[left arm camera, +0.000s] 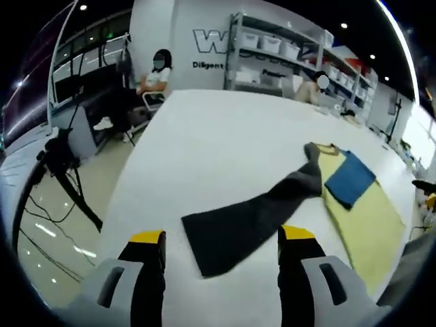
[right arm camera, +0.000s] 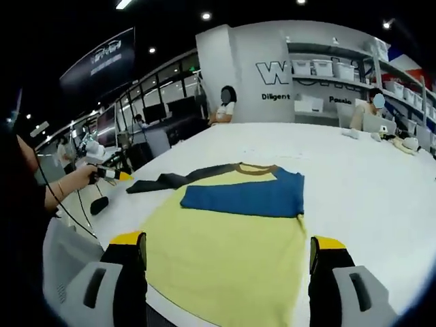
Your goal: Fold the garment on the visible template until the final outline fits inside the template.
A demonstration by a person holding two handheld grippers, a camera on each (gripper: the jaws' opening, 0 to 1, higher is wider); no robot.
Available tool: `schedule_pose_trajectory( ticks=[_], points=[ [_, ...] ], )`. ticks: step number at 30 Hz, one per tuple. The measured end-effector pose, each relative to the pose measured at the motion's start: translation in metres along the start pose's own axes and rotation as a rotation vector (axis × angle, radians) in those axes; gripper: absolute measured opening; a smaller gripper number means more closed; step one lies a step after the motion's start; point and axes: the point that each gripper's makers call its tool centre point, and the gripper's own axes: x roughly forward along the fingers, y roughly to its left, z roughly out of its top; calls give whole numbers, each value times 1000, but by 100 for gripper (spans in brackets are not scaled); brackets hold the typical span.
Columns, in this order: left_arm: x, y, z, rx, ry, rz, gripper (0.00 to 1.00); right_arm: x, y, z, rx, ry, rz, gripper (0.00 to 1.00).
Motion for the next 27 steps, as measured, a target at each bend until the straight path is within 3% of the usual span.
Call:
schedule_pose_trajectory(
  ticks=[3, 9, 13, 17, 21, 27],
  points=[
    [8, 8, 1, -13, -3, 19, 46, -2, -4, 0, 4, -3, -17, 98],
    [23, 14, 6, -44, -9, 34, 44, -2, -6, -3, 18, 1, -24, 97],
    [32, 16, -3, -42, 30, 39, 39, -1, -5, -4, 3, 9, -28, 96],
    [35, 13, -6, -50, 31, 26, 38, -1, -7, -5, 8, 5, -37, 96],
    [42, 15, -14, -39, 63, 37, 35, 0, -12, -11, 19, 13, -59, 90],
    [48, 20, -9, -34, 38, 38, 29, -2, -11, -15, 20, 17, -56, 94]
  ],
)
